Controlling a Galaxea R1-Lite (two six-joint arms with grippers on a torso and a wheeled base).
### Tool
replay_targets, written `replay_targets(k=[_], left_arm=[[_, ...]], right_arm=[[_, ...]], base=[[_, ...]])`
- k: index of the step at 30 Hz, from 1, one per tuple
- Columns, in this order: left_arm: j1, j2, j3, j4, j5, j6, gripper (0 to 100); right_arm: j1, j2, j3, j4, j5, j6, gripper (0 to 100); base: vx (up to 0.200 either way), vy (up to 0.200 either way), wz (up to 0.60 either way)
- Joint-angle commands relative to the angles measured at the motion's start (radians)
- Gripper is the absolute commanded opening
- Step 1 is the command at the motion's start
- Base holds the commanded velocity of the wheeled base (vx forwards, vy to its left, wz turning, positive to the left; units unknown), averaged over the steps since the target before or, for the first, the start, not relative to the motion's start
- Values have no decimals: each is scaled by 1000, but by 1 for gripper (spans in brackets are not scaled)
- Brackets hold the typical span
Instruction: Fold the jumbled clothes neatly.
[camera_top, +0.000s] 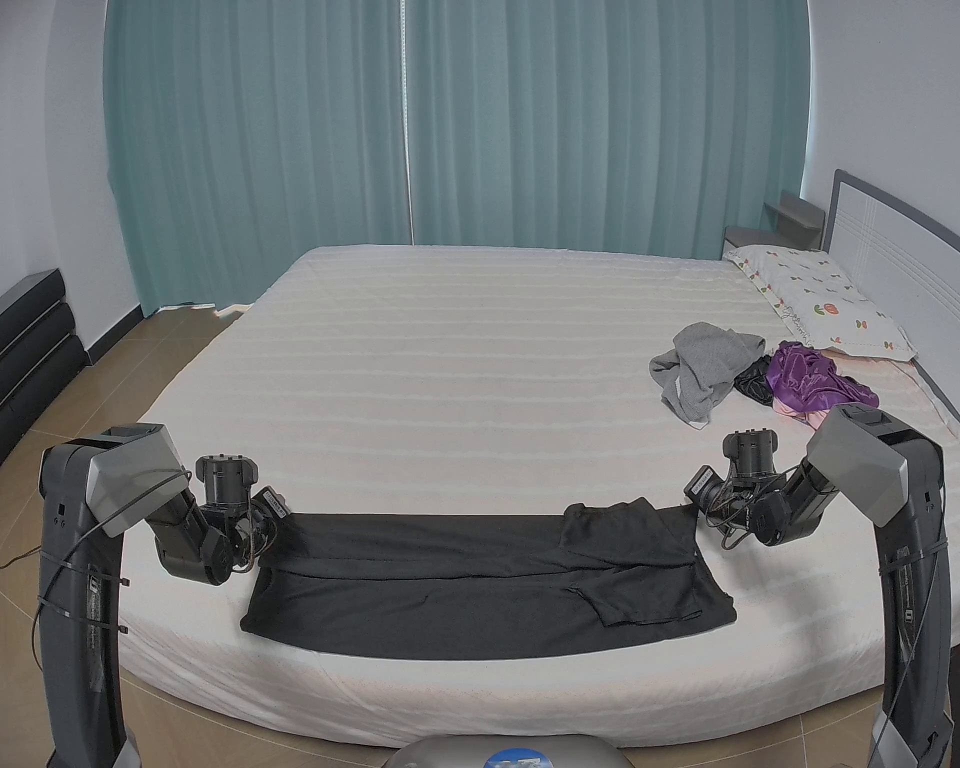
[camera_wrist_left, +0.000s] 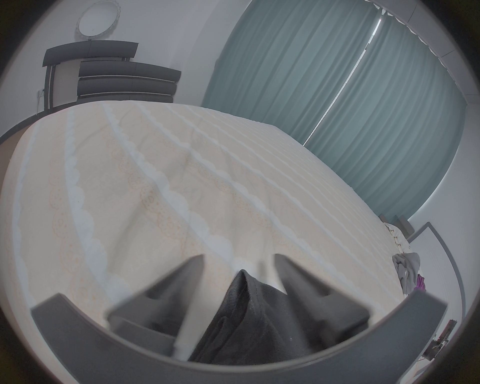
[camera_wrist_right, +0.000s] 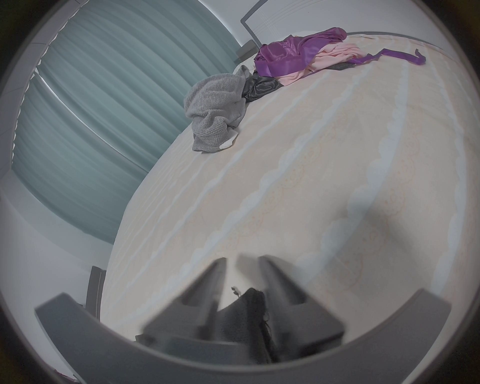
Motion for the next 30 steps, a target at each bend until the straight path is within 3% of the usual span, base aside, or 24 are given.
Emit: replay_targets(k=[1, 3, 10, 19, 21, 26, 30], left_arm=[[0, -4, 0, -3, -1, -3, 100], [0, -4, 0, -3, -1, -3, 100], [7, -74, 11, 3, -17, -37, 100], [-1, -169, 22, 99, -55, -32, 100], [3, -211, 62, 113, -81, -26, 100], [39, -298, 213, 115, -251, 65, 100], [40, -301, 282, 116, -300, 137, 100]], right_arm=[[0, -11, 11, -1, 6, 7, 100], [0, -11, 11, -1, 6, 7, 100], [-20, -97, 100, -36, 52, 124, 100], [-15, -154, 264, -148, 103, 125, 100], [-13, -152, 273, -168, 104, 125, 100], [-10, -152, 281, -170, 104, 124, 100], [-7, -149, 284, -171, 103, 122, 100]], base=[[0, 0, 0], [0, 0, 0], [0, 0, 0], [0, 0, 0], [0, 0, 0], [0, 0, 0], [0, 0, 0]])
